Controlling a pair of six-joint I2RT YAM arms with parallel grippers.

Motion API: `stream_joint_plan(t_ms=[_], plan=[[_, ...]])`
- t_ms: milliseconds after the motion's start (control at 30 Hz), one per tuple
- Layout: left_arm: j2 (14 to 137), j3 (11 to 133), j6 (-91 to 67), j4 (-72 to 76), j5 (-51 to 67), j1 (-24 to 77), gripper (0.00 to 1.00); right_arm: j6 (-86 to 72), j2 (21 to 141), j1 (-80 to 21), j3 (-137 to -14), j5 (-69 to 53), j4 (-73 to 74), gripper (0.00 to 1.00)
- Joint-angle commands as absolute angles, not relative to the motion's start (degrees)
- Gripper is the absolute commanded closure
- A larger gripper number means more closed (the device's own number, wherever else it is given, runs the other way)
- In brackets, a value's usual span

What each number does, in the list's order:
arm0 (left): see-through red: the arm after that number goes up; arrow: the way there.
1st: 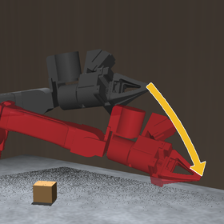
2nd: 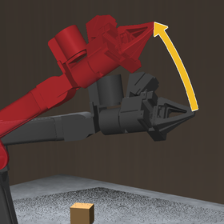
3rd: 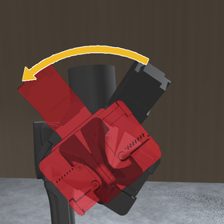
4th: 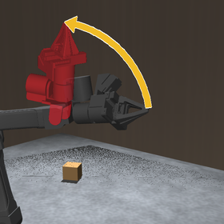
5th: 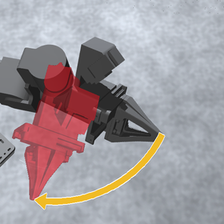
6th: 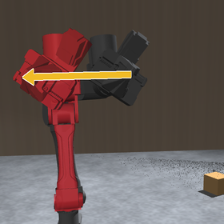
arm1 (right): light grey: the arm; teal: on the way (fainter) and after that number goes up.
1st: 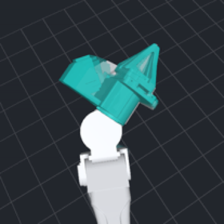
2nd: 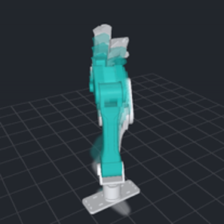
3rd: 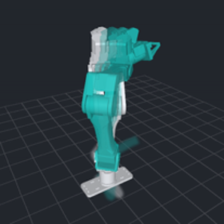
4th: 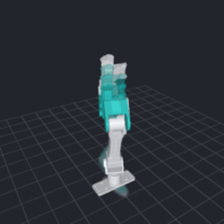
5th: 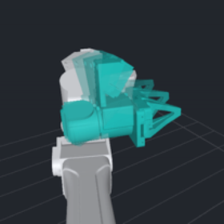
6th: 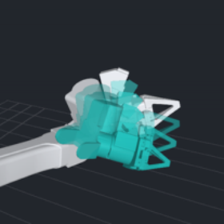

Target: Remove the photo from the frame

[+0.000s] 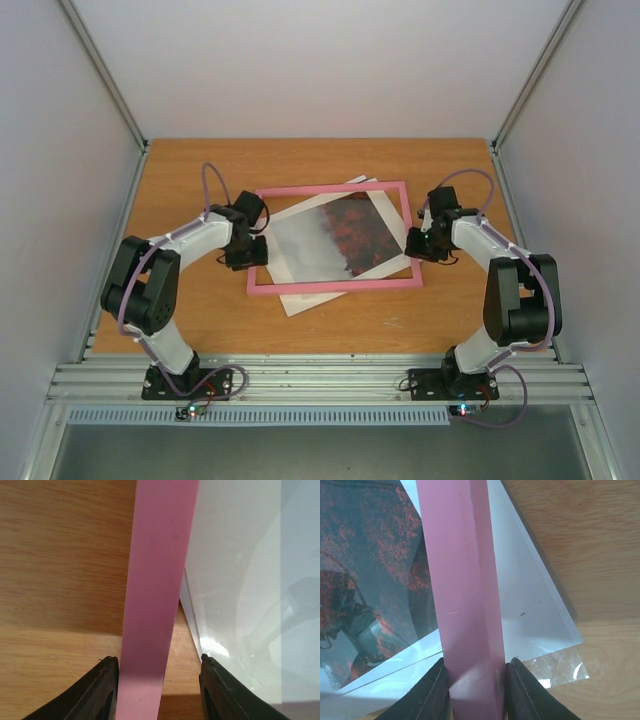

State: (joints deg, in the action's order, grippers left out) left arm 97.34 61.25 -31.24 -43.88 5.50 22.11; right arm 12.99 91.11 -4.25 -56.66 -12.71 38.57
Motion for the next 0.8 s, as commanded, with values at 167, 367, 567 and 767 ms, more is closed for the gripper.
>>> stream_joint_plan(t_ms=[167, 367, 567, 767], plan=[[101.14, 65.76, -27.92, -44.14, 2.66, 19.34, 0.56, 12.45, 86.98, -4.62, -55.5, -17.63, 35.31, 0.99], [104.56, 68.82, -25.61, -44.34, 2.66, 17.97, 0.57, 13.26, 86.0, -4.66, -54.5, -18.34, 35.03, 0.99], [108.39, 73.18, -23.85, -44.75, 3.34, 16.59, 0.57, 14.46, 85.7, -4.66, -53.93, -19.69, 35.24, 0.99], [111.53, 76.8, -22.78, -45.73, 5.73, 16.41, 0.63, 14.8, 85.19, -4.74, -53.19, -20.86, 34.75, 0.99]])
